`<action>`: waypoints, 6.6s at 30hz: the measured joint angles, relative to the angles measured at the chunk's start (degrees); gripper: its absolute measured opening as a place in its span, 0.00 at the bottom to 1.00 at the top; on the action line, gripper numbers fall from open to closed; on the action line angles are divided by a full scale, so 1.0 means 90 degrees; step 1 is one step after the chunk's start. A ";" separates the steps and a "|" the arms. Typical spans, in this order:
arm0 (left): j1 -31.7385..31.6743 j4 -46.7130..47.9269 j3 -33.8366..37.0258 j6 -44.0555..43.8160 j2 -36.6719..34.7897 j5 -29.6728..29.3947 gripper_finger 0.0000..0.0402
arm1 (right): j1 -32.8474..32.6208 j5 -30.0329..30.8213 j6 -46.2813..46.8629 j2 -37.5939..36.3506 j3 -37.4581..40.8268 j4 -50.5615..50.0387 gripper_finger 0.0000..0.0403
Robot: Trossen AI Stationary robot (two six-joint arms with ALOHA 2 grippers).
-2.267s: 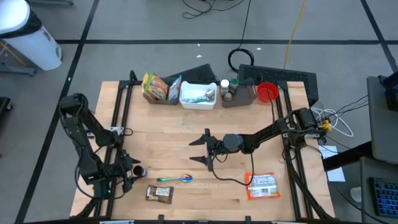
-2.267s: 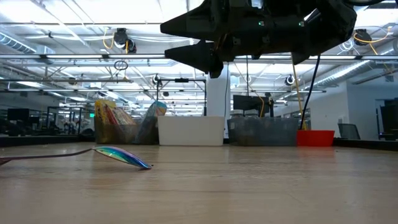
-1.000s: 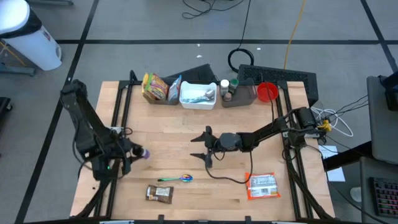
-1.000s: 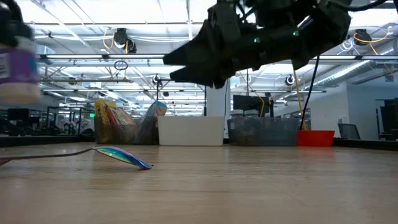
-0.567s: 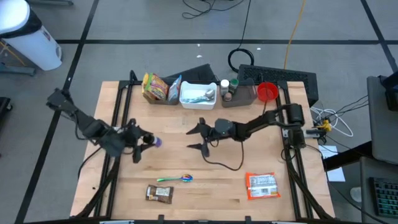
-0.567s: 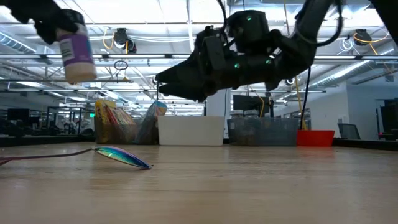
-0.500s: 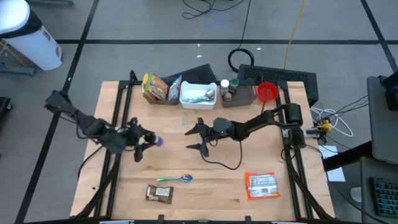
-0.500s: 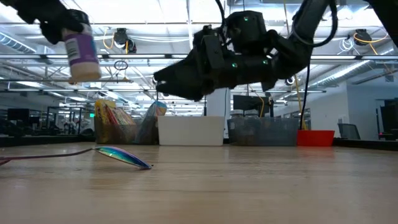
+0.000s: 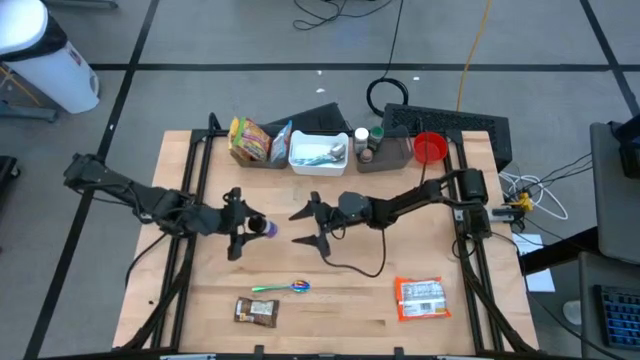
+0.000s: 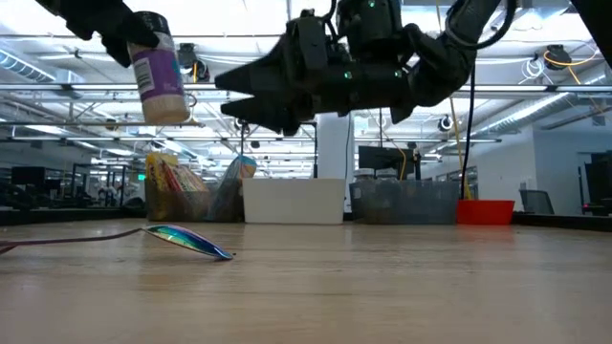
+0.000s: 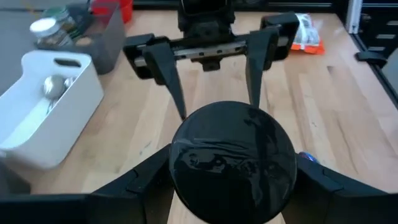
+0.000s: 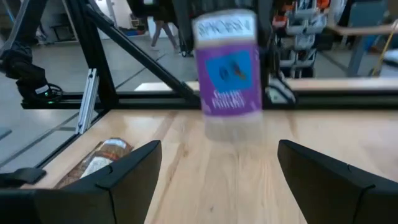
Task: Pick & Place Food Item
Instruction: Put the violet seasoning into the right black bin
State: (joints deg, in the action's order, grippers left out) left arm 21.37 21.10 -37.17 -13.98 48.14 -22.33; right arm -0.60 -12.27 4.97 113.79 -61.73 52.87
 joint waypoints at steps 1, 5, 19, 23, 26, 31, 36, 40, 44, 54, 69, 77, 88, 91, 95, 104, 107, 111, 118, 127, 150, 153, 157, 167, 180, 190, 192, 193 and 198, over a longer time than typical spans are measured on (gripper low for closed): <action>-0.0059 -0.0094 0.0000 0.0121 0.0043 0.0081 0.58 | -0.0055 0.0134 -0.0057 0.0001 -0.0031 -0.0004 0.79; -0.0309 -0.0444 0.0000 0.0559 0.0214 0.0387 0.55 | -0.0179 0.0529 -0.0292 -0.0006 -0.0150 0.0017 0.81; -0.0733 -0.2135 0.0000 0.1225 0.0842 0.1141 0.55 | -0.0365 0.0745 -0.0128 -0.0006 -0.0175 -0.0001 0.80; -0.0793 -0.2440 0.0001 0.1296 0.1024 0.1368 0.56 | -0.0413 0.0765 -0.0128 -0.0006 -0.0175 -0.0013 0.80; -0.0794 -0.2743 0.0000 0.1393 0.1073 0.1373 0.59 | -0.0439 0.0903 -0.0128 -0.0006 -0.0175 -0.0075 0.80; -0.0820 -0.2876 0.0000 0.1497 0.1078 0.1519 0.57 | -0.0445 0.0893 -0.0131 -0.0006 -0.0173 -0.0115 0.80; -0.0968 -0.2859 0.0000 0.1471 0.1079 0.1682 0.55 | -0.0432 0.0893 -0.0195 -0.0006 -0.0173 -0.0069 0.80; -0.1087 -0.2848 0.0001 0.1374 0.1081 0.1893 0.59 | -0.0428 0.0893 -0.0196 -0.0006 -0.0173 -0.0069 0.80; -0.1137 -0.2839 0.0002 0.1370 0.1081 0.1936 0.60 | -0.0428 0.0889 -0.0196 -0.0006 -0.0170 -0.0052 0.80; -0.1137 -0.2551 0.0002 0.1305 0.1081 0.1832 0.56 | -0.0430 0.0889 -0.0196 -0.0006 -0.0170 -0.0047 0.73; -0.1134 -0.2531 0.0002 0.1329 0.1081 0.1813 0.55 | -0.0423 0.0897 -0.0223 -0.0006 -0.0170 -0.0121 0.48; -0.1137 -0.2698 0.0002 0.1350 0.1081 0.1809 0.69 | -0.0425 0.0893 -0.0281 -0.0006 -0.0170 -0.0120 0.48; -0.1137 -0.2829 0.0002 0.1691 0.0863 0.1787 0.72 | -0.0394 0.1358 -0.0313 -0.0005 -0.0168 -0.0004 0.48; -0.1134 -0.2724 0.0002 0.1766 0.0579 0.1684 0.71 | -0.0388 0.1373 -0.0304 -0.0005 -0.0168 0.0147 0.48; -0.1134 -0.2163 0.0002 0.1808 0.0034 0.1433 0.69 | -0.0387 0.1367 -0.0303 -0.0004 -0.0168 0.0362 0.48; -0.1059 -0.0924 0.0002 0.1141 -0.0612 0.1307 0.69 | -0.0389 0.1348 -0.0297 -0.0004 -0.0166 0.0892 0.48; -0.0955 -0.0991 0.0005 0.1079 -0.0567 0.1303 0.69 | -0.0399 0.1320 -0.0298 -0.0004 -0.0166 0.1133 0.48; -0.0852 -0.1648 0.0163 0.1264 -0.0373 0.1305 0.68 | -0.0401 0.1187 -0.0295 -0.0004 -0.0166 0.1210 0.48; -0.0944 -0.4305 0.1364 0.1569 -0.0276 0.1167 0.64 | -0.0458 0.1163 -0.0291 -0.0004 -0.0166 0.1384 0.48; -0.1164 -0.6326 0.2153 0.1340 0.0241 0.1235 0.65 | -0.0460 0.1163 -0.0289 -0.0004 -0.0166 0.1477 0.48; -0.1166 -0.8369 0.1611 0.1426 0.2298 0.2033 0.65 | -0.0460 0.1000 -0.0247 -0.0004 -0.0170 0.1481 0.48; -0.1166 -0.8340 0.1574 0.1434 0.2381 0.2033 0.65 | -0.0460 0.0998 -0.0247 -0.0004 -0.0170 0.1469 0.48; -0.1166 -0.8316 0.1574 0.1478 0.2420 0.2039 0.62 | -0.0460 0.0996 -0.0247 -0.0004 -0.0170 0.1439 0.48; -0.1168 -0.8320 0.1574 0.1548 0.2419 0.2038 0.52 | -0.0460 0.0989 -0.0242 -0.0004 -0.0170 0.1430 0.47; -0.1300 -0.8324 0.1574 0.1550 0.2419 0.2048 0.48 | -0.0454 0.0900 -0.0242 -0.0008 -0.0170 0.1396 0.47; -0.1302 -0.8285 0.1574 0.1659 0.2389 0.2010 0.47 | -0.0430 0.0864 -0.0257 -0.0011 -0.0170 0.1327 0.51; -0.1307 -0.8174 0.1574 0.1707 0.2323 0.2003 0.47 | -0.0430 0.0867 -0.0255 -0.0016 -0.0178 0.1260 0.52; -0.1307 -0.8086 0.1574 0.1749 0.2276 0.1991 0.47 | -0.0430 0.0870 -0.0232 -0.0018 -0.0183 0.1250 0.53; -0.1361 -0.7644 0.1569 0.1858 0.1983 0.1926 0.47 | -0.0402 0.1020 -0.0103 -0.0018 -0.0183 0.1126 0.61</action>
State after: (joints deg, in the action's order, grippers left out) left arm 9.11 -47.69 -23.05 2.74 65.99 -4.99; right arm -4.21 -3.09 4.04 113.63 -63.37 63.00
